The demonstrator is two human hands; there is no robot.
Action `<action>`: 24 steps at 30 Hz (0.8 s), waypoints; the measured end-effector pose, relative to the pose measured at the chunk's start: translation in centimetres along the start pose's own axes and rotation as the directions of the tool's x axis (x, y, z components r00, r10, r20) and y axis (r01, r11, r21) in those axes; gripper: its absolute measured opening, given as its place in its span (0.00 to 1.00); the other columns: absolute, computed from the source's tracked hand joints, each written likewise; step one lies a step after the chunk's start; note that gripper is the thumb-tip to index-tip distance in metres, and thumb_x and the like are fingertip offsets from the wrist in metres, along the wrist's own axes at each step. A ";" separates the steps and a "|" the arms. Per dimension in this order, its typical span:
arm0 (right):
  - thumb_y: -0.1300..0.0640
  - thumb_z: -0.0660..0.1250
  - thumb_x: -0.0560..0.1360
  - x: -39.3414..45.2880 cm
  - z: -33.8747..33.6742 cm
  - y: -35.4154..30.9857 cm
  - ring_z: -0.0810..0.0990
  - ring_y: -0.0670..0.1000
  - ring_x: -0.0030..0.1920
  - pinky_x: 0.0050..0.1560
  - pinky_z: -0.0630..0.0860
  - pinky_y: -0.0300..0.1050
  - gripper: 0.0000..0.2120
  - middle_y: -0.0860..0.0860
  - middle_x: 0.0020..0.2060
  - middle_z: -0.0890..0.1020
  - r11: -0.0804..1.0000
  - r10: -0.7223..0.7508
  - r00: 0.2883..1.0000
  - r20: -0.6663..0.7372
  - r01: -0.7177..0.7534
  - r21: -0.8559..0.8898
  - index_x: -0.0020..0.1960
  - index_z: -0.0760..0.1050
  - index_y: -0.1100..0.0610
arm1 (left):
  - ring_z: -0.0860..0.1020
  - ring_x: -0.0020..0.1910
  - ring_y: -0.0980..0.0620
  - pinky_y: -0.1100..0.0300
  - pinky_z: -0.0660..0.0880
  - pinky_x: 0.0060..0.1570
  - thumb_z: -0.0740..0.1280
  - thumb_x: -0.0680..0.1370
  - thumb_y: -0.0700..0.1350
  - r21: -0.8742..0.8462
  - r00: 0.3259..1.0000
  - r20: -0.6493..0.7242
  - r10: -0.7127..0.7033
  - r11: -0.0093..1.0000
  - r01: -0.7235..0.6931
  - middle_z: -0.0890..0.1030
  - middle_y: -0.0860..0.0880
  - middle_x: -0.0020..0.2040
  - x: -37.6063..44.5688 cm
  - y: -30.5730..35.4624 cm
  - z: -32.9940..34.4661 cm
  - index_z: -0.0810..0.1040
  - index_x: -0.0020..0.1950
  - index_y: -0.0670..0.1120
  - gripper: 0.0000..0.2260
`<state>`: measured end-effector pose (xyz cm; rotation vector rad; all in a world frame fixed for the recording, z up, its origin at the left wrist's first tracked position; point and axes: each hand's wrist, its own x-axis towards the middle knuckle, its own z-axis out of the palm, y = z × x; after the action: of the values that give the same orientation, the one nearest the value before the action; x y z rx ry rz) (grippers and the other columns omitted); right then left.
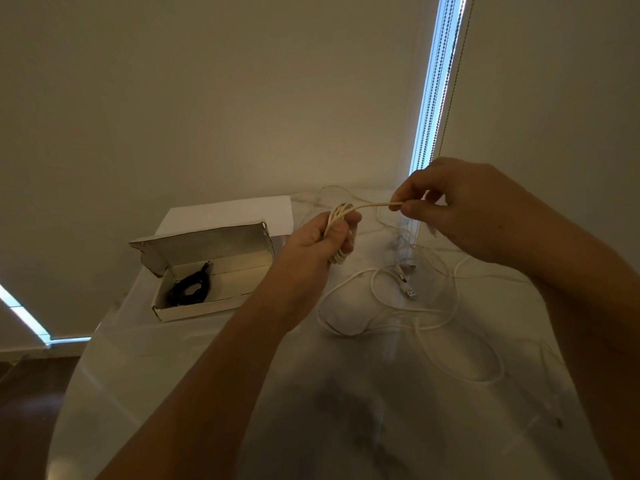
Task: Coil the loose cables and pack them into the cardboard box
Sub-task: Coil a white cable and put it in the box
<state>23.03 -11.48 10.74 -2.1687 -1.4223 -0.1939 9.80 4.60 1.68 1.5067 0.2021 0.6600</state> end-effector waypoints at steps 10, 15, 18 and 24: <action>0.52 0.67 0.79 0.6 1.1 0.8 0.81 0.41 0.40 0.38 0.69 0.35 0.03 0.42 0.42 0.82 0.997 0.020 0.995 -0.096 -0.013 0.075 0.50 0.79 0.45 | 0.75 0.50 0.51 0.51 0.71 0.61 0.59 0.82 0.50 0.111 0.994 0.032 0.102 0.988 -0.105 0.78 0.50 0.46 -0.2 0.7 0.6 0.81 0.60 0.50 0.13; 0.56 0.69 0.77 0.6 0.6 2.0 0.76 0.37 0.39 0.37 0.65 0.31 0.06 0.41 0.41 0.81 1.000 0.004 1.000 -0.013 -0.004 -0.029 0.50 0.80 0.46 | 0.73 0.47 0.55 0.59 0.70 0.56 0.60 0.82 0.43 -0.038 0.994 0.014 0.110 0.993 -0.109 0.77 0.54 0.41 0.0 0.8 0.1 0.79 0.58 0.41 0.11; 0.55 0.70 0.77 0.6 0.1 2.7 0.76 0.38 0.40 0.39 0.67 0.32 0.04 0.43 0.43 0.82 1.000 0.013 0.999 -0.049 -0.014 -0.012 0.50 0.81 0.48 | 0.74 0.48 0.55 0.60 0.69 0.57 0.57 0.84 0.38 -0.127 0.997 0.023 0.071 0.990 -0.068 0.78 0.54 0.40 0.0 0.8 0.1 0.75 0.62 0.31 0.13; 0.53 0.72 0.75 1.0 0.4 2.6 0.83 0.45 0.38 0.42 0.74 0.37 0.01 0.46 0.37 0.84 0.953 0.092 0.979 -0.182 -0.033 0.302 0.47 0.82 0.49 | 0.73 0.45 0.55 0.61 0.72 0.53 0.57 0.84 0.41 -0.361 0.989 0.136 -0.056 0.927 0.102 0.75 0.47 0.44 -0.4 1.0 0.5 0.75 0.64 0.32 0.15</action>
<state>25.69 -11.21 9.89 -1.8894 -1.1873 -0.1519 9.49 3.91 2.59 1.1660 0.0394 0.5053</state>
